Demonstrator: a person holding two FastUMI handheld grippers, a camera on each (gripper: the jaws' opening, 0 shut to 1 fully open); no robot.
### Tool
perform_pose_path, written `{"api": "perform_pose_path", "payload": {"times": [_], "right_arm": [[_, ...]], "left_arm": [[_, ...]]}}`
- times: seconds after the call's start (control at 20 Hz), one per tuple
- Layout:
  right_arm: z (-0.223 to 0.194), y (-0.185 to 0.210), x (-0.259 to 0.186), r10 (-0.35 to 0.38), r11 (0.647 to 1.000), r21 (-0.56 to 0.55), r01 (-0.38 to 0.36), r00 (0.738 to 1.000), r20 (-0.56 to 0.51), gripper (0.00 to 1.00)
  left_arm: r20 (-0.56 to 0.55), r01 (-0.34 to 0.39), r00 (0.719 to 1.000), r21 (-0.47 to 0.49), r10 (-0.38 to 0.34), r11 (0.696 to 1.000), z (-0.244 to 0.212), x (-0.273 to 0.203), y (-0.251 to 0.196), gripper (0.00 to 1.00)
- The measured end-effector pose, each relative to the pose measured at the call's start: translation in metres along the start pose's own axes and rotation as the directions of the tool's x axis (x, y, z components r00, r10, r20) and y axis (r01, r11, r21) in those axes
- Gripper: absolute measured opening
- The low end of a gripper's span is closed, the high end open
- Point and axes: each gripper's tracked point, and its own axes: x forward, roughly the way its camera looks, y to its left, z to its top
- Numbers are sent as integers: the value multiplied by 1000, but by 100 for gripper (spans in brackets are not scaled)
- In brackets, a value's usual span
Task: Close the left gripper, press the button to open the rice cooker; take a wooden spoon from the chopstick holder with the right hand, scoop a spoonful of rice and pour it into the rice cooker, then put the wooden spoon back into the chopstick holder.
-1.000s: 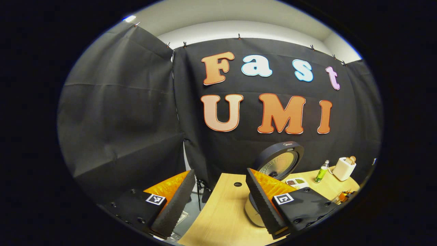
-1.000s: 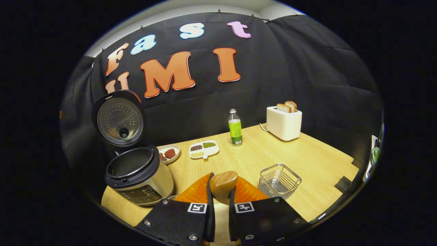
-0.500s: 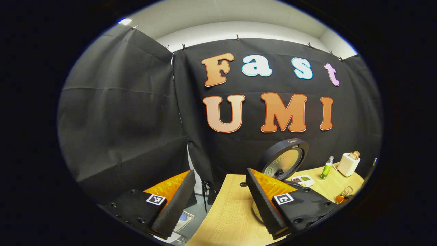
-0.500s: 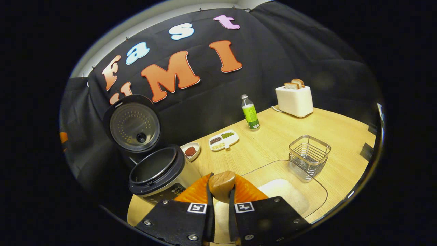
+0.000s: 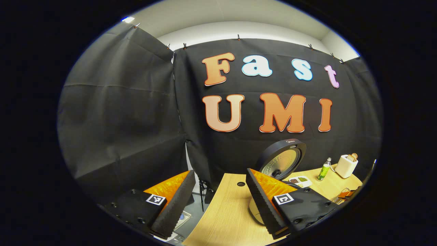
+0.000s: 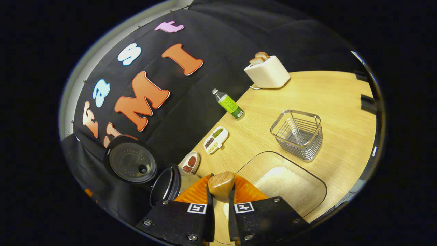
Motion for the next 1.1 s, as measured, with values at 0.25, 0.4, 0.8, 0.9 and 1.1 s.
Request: {"api": "perform_pose_path", "payload": {"times": [0.25, 0.4, 0.8, 0.9, 1.1], "right_arm": [[3, -14, 0, 30, 982, 188, -25, 999, -24, 16], [5, -25, -5, 39, 943, 333, -26, 999, -32, 16], [41, -46, -31, 32, 873, 486, -45, 999, 36, 15], [48, -48, -36, 28, 859, 510, -51, 998, 51, 15], [56, -44, -44, 28, 840, 540, -56, 998, 60, 15]], "left_arm": [[-6, 21, 1000, -36, -21, 999, -2, 0, -6, 100], [-5, 21, 1000, -30, -22, 999, -1, -2, -7, 97], [9, 32, 999, -51, -32, 998, 2, -7, -10, 97], [8, 35, 999, -56, -35, 998, -1, -8, -12, 100], [7, 42, 999, -48, -42, 998, -3, -6, -15, 99]]}}
